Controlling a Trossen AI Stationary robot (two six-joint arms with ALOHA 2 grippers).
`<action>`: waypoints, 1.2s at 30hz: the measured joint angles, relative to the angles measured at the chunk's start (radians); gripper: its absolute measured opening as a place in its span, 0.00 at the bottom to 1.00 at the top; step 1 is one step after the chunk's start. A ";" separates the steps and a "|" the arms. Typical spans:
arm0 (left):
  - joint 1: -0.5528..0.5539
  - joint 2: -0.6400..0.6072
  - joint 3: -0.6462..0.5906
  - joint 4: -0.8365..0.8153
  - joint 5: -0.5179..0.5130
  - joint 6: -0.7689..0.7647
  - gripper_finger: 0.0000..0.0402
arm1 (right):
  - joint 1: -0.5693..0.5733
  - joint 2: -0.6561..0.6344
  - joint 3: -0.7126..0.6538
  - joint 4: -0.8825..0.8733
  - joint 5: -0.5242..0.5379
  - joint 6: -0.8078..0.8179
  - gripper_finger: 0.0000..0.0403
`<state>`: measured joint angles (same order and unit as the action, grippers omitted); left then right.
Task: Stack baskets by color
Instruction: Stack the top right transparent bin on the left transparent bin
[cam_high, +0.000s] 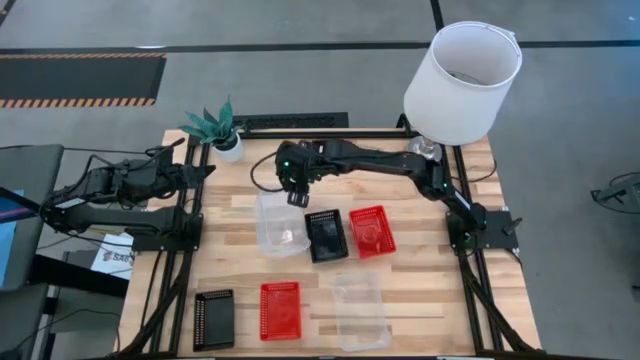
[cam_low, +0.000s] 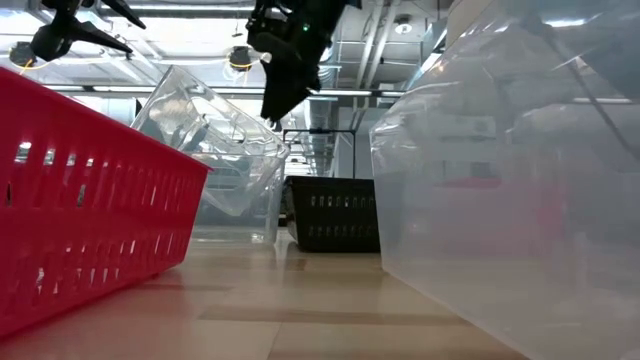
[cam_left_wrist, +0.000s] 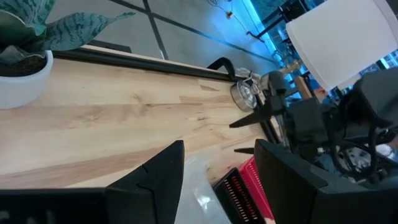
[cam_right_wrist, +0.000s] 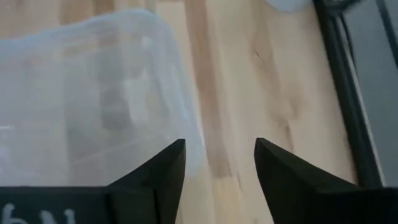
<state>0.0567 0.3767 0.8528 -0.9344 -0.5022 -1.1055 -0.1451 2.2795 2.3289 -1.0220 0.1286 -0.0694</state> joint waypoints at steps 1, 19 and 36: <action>0.000 0.000 0.000 -0.001 0.000 0.001 0.46 | -0.003 -0.002 -0.013 0.023 -0.018 -0.014 0.55; 0.000 0.000 0.000 -0.003 -0.039 0.010 0.46 | -0.042 0.003 -0.227 0.206 -0.134 -0.077 0.58; 0.000 0.000 0.000 -0.005 -0.056 0.006 0.46 | -0.051 0.066 -0.223 0.262 -0.193 -0.098 0.36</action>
<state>0.0570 0.3769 0.8528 -0.9389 -0.5577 -1.1000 -0.1965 2.3459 2.1060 -0.7600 -0.0648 -0.1673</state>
